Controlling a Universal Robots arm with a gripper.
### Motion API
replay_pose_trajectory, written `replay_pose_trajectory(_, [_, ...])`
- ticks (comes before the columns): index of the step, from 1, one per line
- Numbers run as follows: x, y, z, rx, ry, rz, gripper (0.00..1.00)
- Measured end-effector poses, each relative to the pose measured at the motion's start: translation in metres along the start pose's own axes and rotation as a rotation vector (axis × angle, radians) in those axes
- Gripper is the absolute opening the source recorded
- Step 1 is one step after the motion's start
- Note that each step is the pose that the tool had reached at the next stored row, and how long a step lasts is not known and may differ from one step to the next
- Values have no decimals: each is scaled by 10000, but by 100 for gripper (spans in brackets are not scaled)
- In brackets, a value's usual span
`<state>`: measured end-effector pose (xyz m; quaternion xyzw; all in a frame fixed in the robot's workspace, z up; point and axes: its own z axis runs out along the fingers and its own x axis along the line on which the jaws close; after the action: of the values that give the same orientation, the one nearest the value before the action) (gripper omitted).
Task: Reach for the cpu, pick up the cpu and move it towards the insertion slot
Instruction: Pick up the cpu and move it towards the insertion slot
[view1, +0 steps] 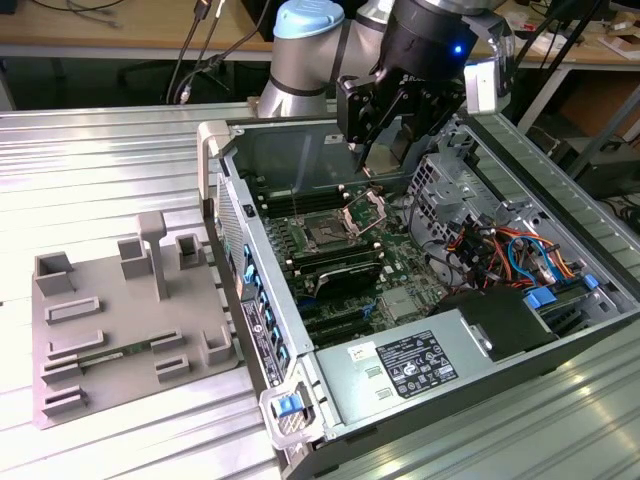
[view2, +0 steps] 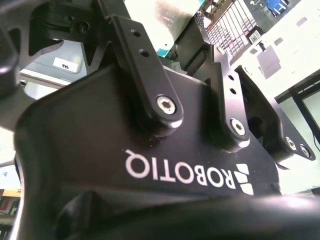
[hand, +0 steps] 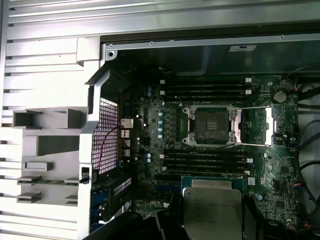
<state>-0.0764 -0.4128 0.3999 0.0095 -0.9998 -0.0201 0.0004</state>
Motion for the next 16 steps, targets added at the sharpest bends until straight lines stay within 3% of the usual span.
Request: replay_pose_trajectory(16, [-120, -2, 0, 0, 0, -1, 55])
